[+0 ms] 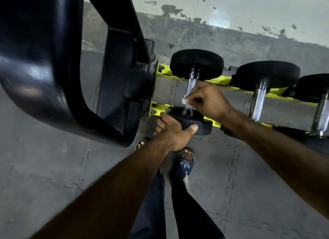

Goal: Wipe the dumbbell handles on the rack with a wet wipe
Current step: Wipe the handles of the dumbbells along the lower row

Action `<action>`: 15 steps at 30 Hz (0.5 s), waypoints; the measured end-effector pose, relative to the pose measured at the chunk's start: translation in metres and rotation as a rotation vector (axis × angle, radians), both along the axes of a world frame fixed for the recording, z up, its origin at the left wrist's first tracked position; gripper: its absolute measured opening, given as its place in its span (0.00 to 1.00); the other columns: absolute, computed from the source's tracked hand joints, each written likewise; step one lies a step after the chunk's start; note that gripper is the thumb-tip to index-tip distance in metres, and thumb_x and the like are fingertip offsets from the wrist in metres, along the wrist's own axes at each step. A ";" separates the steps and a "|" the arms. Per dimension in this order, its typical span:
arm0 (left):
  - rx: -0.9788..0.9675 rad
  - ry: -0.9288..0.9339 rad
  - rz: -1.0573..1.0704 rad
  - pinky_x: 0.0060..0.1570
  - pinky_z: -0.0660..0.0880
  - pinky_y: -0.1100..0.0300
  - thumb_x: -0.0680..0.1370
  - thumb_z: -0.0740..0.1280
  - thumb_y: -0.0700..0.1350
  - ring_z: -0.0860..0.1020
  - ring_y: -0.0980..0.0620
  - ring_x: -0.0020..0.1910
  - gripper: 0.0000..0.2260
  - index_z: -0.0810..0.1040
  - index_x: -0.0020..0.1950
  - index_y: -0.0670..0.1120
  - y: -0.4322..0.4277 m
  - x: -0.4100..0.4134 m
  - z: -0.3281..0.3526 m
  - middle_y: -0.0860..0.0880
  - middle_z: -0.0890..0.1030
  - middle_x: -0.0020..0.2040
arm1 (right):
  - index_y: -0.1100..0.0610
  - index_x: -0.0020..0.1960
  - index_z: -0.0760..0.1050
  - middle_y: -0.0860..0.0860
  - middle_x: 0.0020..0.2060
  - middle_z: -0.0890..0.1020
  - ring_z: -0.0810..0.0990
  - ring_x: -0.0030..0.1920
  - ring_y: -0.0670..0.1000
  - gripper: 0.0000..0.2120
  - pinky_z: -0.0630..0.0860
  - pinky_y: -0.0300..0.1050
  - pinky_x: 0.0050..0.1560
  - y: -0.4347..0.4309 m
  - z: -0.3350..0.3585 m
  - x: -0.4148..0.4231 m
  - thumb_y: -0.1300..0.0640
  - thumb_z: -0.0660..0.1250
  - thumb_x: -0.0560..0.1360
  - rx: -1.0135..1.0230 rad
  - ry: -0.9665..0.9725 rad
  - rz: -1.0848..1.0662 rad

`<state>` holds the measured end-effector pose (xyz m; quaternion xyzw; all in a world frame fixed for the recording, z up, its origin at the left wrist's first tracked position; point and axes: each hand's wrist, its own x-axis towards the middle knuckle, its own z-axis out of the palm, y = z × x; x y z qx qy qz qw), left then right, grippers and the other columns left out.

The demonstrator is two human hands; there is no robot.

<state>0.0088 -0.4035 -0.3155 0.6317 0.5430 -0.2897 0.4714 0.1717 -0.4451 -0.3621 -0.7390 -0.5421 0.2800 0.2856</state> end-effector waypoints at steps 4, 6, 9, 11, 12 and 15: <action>0.014 0.002 0.008 0.75 0.55 0.46 0.73 0.67 0.67 0.52 0.41 0.78 0.52 0.42 0.78 0.39 -0.001 -0.001 -0.002 0.40 0.52 0.78 | 0.54 0.49 0.86 0.53 0.45 0.78 0.78 0.45 0.52 0.13 0.68 0.36 0.45 -0.011 0.012 0.004 0.67 0.76 0.68 -0.140 -0.084 0.400; 0.030 -0.002 0.009 0.75 0.56 0.46 0.73 0.67 0.67 0.54 0.41 0.77 0.51 0.44 0.78 0.39 -0.002 -0.001 -0.002 0.41 0.54 0.77 | 0.53 0.51 0.86 0.52 0.47 0.78 0.79 0.47 0.53 0.17 0.71 0.39 0.44 -0.004 0.013 0.011 0.68 0.74 0.67 -0.175 -0.147 0.446; 0.041 -0.022 0.021 0.73 0.56 0.47 0.73 0.68 0.67 0.56 0.42 0.75 0.50 0.44 0.77 0.40 -0.003 -0.002 -0.003 0.42 0.56 0.76 | 0.56 0.52 0.85 0.54 0.47 0.79 0.81 0.46 0.57 0.13 0.78 0.47 0.43 0.009 0.008 0.019 0.66 0.73 0.68 -0.138 -0.248 0.344; 0.044 -0.030 0.027 0.73 0.56 0.47 0.73 0.68 0.67 0.56 0.42 0.75 0.50 0.43 0.77 0.40 -0.003 -0.002 -0.004 0.42 0.55 0.75 | 0.53 0.52 0.85 0.52 0.47 0.80 0.81 0.48 0.57 0.13 0.78 0.48 0.43 0.014 0.014 0.015 0.63 0.73 0.69 -0.150 -0.333 0.351; 0.040 -0.032 0.028 0.73 0.56 0.47 0.73 0.68 0.67 0.56 0.41 0.75 0.51 0.42 0.77 0.39 -0.003 -0.002 -0.005 0.42 0.55 0.76 | 0.51 0.50 0.85 0.51 0.47 0.80 0.79 0.50 0.56 0.11 0.77 0.48 0.45 0.016 0.019 0.010 0.61 0.72 0.70 -0.202 -0.399 0.445; 0.036 -0.034 0.022 0.73 0.55 0.47 0.73 0.68 0.67 0.54 0.41 0.76 0.52 0.40 0.77 0.39 -0.003 0.000 -0.004 0.41 0.53 0.76 | 0.51 0.47 0.82 0.49 0.46 0.80 0.76 0.53 0.54 0.05 0.72 0.48 0.49 0.028 0.035 -0.001 0.57 0.68 0.73 -0.325 -0.589 0.817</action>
